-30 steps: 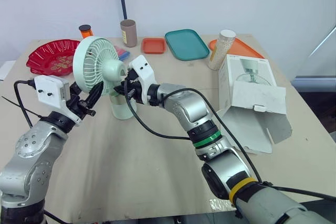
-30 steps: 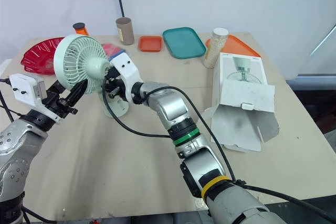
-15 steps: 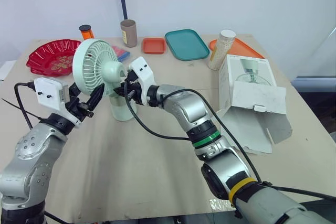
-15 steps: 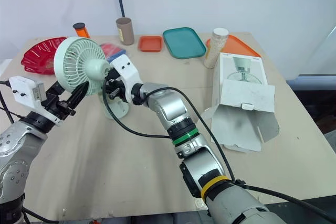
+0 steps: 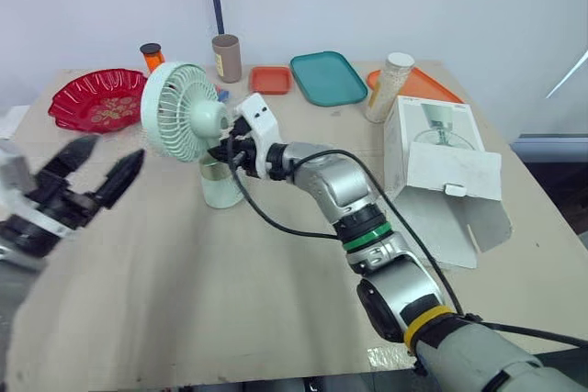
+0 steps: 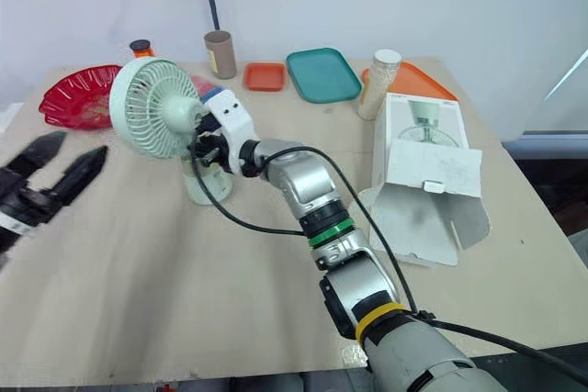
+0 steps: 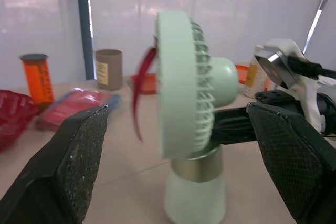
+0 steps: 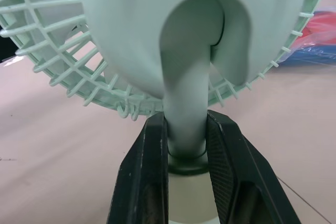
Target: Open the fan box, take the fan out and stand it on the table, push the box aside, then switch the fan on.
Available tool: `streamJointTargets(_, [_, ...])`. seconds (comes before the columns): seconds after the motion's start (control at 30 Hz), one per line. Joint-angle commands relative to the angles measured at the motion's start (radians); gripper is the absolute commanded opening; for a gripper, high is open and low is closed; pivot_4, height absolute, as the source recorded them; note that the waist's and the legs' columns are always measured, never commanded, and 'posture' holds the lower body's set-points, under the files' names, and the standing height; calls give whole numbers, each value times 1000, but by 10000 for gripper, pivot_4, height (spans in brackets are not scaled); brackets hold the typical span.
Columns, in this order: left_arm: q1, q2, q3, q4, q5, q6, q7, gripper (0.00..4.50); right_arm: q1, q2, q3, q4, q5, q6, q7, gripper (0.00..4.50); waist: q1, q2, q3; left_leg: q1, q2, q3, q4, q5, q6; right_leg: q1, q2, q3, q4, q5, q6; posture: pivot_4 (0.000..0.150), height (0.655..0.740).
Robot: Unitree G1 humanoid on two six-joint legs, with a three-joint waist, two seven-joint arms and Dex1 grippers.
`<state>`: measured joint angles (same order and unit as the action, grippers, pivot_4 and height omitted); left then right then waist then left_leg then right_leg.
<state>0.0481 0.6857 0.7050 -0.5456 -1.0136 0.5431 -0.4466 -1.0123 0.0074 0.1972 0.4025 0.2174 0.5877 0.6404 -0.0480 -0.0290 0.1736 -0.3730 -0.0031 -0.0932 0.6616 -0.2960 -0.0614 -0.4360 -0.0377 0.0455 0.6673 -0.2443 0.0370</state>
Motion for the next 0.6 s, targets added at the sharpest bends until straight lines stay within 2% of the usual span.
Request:
streamJointTargets(0.03, [-37,73,58,102,-30,12,-53,44666,20,-66,-27,-161,50,-54,108,7291,0,0,0,0,0,0,0,0,0,0,0,-1,0,0,0,1500,7400])
streamJointTargets(0.2, [-35,165,29,238,6,23,-231,44666,83,-188,-49,-260,60,-76,194,7291,-5,1,0,0,0,0,0,0,0,0,1,-1,-1,0,0,1500,7400])
streamJointTargets(0.33, [-72,178,-32,313,24,21,-328,34705,167,-287,-66,-356,99,-108,288,7291,-4,1,0,0,0,0,0,0,0,0,1,0,-1,0,0,1500,7400])
streamJointTargets(0.43, [-95,151,-128,340,84,-8,-382,22622,263,-368,-92,-466,154,-125,374,7291,-2,1,0,0,0,0,0,0,0,0,0,0,-1,0,0,1500,7400])
streamJointTargets(0.6, [-119,84,-284,361,189,-67,-441,5219,414,-466,-133,-603,248,-111,454,7291,-2,1,0,0,1,1,0,0,1,0,0,0,0,0,0,1500,7400])
